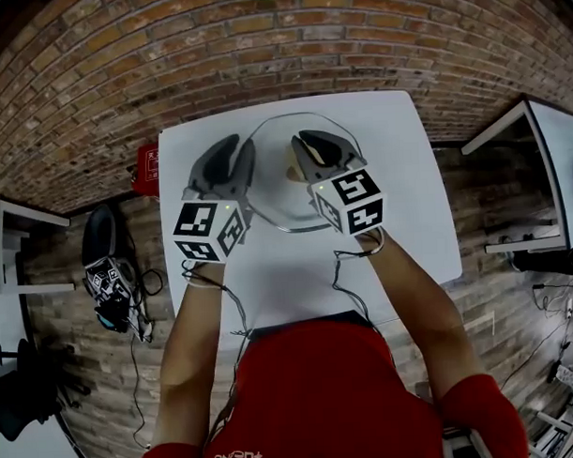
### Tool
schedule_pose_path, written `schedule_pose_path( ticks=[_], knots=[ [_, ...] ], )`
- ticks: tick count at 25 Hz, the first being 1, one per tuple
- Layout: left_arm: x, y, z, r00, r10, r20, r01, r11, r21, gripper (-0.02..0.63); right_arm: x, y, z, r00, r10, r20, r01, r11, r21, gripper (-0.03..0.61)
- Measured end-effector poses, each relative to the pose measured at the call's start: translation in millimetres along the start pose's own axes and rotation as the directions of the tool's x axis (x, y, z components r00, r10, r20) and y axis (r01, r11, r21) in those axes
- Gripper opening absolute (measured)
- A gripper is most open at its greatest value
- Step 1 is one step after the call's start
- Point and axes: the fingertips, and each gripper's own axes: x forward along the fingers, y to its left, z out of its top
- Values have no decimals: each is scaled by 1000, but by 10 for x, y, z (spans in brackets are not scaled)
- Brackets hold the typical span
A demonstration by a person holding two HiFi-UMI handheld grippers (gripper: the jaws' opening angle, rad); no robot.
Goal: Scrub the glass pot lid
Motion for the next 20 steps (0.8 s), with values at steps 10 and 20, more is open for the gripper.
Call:
schedule_pose_path(
  ticks=[10,20],
  knots=[
    [-95,-487,395,995,-74,70,69,995,72,21,-423,259,693,971,106,213,-94,993,-66,34],
    [-115,-528,483,993,-89,80,83,994,71,17,-428,354,738,971,111,210,-94,992,-89,29]
  ],
)
